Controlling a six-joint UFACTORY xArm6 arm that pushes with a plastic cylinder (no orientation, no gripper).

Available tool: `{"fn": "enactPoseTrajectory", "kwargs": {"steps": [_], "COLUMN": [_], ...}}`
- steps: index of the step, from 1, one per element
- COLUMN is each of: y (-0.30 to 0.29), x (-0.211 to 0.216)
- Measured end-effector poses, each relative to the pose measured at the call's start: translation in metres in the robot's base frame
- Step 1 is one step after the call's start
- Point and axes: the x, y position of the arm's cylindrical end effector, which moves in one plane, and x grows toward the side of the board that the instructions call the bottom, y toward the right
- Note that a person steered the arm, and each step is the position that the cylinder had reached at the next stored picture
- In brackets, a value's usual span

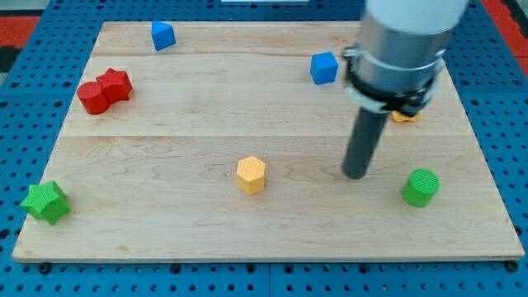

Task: Push the yellow hexagon towards the center of the board

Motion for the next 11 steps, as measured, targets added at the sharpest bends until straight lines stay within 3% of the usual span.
{"fn": "enactPoseTrajectory", "kwargs": {"steps": [2, 3, 5, 6, 8, 11], "y": [-0.101, -0.150, -0.089, -0.089, -0.133, -0.140], "x": [0.031, 0.022, -0.015, -0.051, -0.053, -0.066]}}
